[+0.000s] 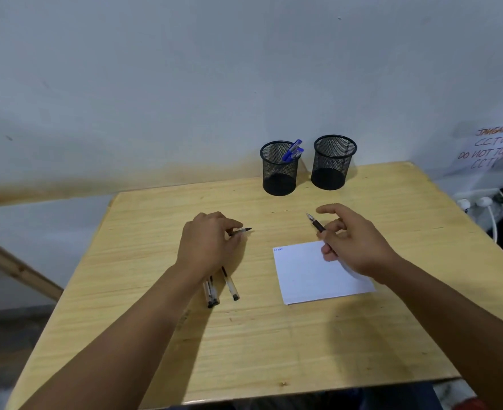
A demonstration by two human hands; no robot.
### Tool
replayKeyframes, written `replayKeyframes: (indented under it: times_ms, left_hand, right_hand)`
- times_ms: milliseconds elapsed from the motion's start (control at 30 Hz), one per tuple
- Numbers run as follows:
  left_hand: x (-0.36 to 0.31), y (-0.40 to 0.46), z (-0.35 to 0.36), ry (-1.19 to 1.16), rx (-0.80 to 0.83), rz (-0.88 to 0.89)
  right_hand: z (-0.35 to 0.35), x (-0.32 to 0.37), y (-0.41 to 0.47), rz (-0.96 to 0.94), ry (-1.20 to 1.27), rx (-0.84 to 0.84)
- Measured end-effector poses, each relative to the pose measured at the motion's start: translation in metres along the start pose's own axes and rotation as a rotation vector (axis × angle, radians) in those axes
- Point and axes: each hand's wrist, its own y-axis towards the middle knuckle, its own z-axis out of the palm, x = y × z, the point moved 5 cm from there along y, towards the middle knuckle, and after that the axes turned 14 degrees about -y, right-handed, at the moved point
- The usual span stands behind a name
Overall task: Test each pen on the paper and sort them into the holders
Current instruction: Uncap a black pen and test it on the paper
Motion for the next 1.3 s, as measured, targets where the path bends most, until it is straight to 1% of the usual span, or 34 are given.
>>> replayKeyframes:
  times_ms: [167, 300, 367, 433, 500, 567, 700, 767, 833, 933, 1133, 1300]
  left_hand:
    - [0.009, 0.002, 0.007, 0.03, -0.002, -0.087]
    - [0.01, -0.002, 0.008, 0.027, 0.009, -0.112]
    - [0.003, -0.01, 0.009, 0.009, 0.011, -0.098]
    - [-0.011, -0.022, 0.012, -0.016, 0.019, -0.046]
    - [-0.028, -0.038, 0.015, -0.073, 0.012, 0.008]
    - [-0.042, -0.055, 0.021, -0.118, 0.017, 0.046]
    - [-0.057, -0.079, 0.041, -0.12, 0.132, 0.121]
    - [-0.059, -0.085, 0.047, -0.088, 0.138, 0.163]
    - [-0.059, -0.088, 0.049, -0.066, 0.117, 0.194]
    - [-0.057, -0.09, 0.052, -0.054, 0.109, 0.207]
    - [-0.056, -0.091, 0.054, -0.03, 0.109, 0.196]
    - [-0.055, -0.091, 0.055, -0.023, 0.108, 0.175]
  right_hand:
    - [0.017, -0.011, -0.005, 0.1, 0.271, 0.011]
    - [0.025, -0.009, -0.007, 0.113, 0.546, 0.011]
    - [0.028, -0.007, -0.009, 0.085, 0.615, 0.022]
    - [0.029, -0.006, -0.011, -0.01, 0.523, -0.011]
    - [0.028, -0.001, -0.014, -0.074, 0.401, -0.082]
    - [0.029, 0.004, -0.012, -0.086, 0.359, -0.149]
    - [0.038, 0.014, -0.008, -0.092, 0.333, -0.184]
    - [0.043, 0.013, -0.007, -0.083, 0.333, -0.191]
    - [0.045, 0.011, -0.006, -0.1, 0.259, -0.209]
    - [0.047, 0.01, -0.004, -0.149, 0.094, -0.239]
    - [0.052, 0.007, -0.003, -0.167, -0.005, -0.274]
    - [0.053, 0.012, -0.002, -0.166, -0.167, -0.294]
